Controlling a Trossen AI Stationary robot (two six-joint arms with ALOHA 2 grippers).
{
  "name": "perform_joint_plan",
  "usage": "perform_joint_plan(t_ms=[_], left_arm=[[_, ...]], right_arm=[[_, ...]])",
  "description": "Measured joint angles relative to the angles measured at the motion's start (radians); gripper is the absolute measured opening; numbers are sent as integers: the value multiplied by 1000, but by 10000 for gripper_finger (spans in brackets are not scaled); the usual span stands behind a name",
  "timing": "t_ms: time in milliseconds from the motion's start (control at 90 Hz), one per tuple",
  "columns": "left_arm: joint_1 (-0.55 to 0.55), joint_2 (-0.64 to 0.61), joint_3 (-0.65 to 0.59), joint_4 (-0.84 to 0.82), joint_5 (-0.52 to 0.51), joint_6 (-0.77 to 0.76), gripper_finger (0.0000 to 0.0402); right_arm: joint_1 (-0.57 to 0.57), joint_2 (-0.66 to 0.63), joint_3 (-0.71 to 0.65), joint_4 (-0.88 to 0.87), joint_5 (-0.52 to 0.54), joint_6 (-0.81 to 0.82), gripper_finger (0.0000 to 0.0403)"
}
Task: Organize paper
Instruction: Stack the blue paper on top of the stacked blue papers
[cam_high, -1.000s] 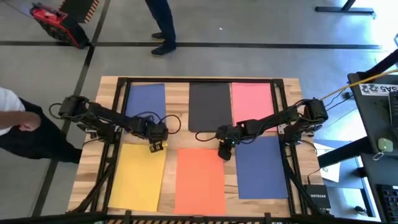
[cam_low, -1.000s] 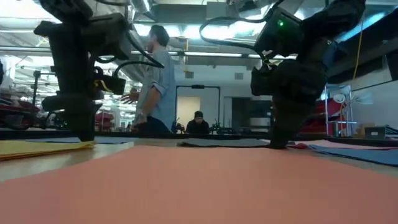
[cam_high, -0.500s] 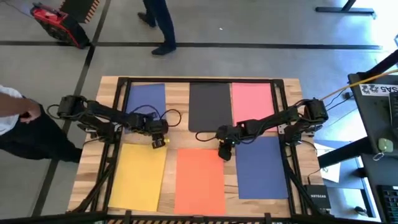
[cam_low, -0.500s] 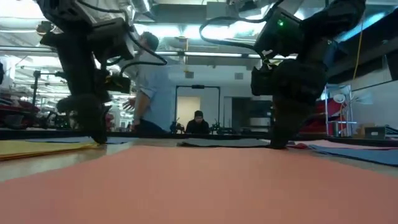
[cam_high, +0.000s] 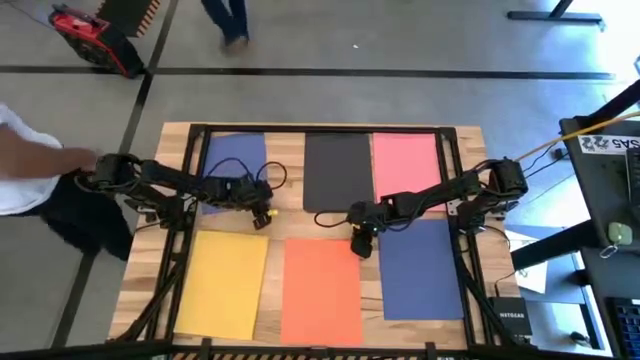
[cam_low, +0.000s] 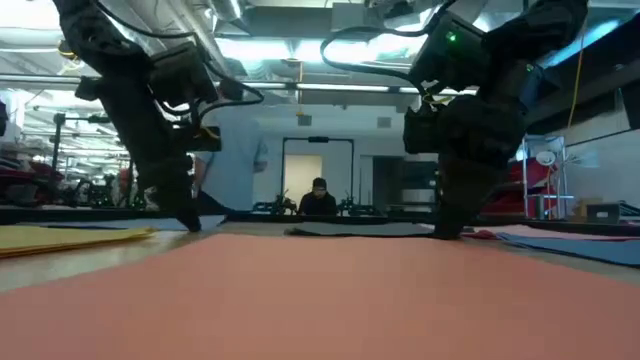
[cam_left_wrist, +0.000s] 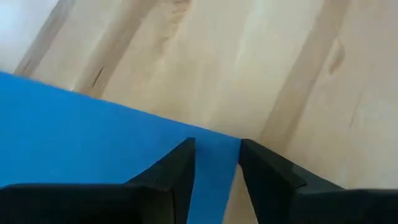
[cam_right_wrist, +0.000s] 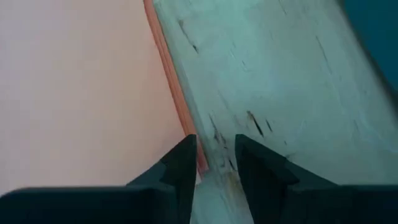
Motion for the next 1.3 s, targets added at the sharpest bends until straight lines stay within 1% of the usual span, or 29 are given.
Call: perform_joint_plan(t_ms=[89, 189, 278, 367, 433, 544, 611, 744, 833, 911, 1122, 1300], left_arm=[[18, 3, -13, 28, 10, -23, 109], [30, 6, -44, 92, 13, -67, 88], [29, 7, -55, 121, 6, -112, 60], [29, 7, -54, 129, 12, -148, 21], [30, 4, -39, 112, 28, -175, 7], [18, -27, -2, 62, 57, -204, 1], [8, -57, 19, 41, 69, -206, 0], [-7, -130, 61, 34, 100, -223, 0], [-21, -168, 68, -2, 106, -227, 0], [-41, -208, 71, 2, 114, -236, 0], [-106, -293, 73, -15, 111, -294, 0], [-167, -342, 74, -12, 109, -326, 0]], right_arm=[[0, 0, 0, 0, 0, 0, 101], [0, 0, 0, 1, 1, 0, 101], [0, 0, 0, 1, 1, 0, 101], [0, 0, 0, 1, 1, 0, 101], [0, 0, 0, 1, 1, 1, 101], [0, 0, 0, 1, -7, 1, 101], [0, 0, 0, 1, -30, 2, 101], [0, 0, 0, 1, -61, 2, 101], [0, -8, 0, 0, -76, 2, 101], [0, -20, 0, -2, -88, 1, 101], [0, -91, 0, -5, -118, 2, 101], [1, -185, 1, -9, -119, 10, 101]])
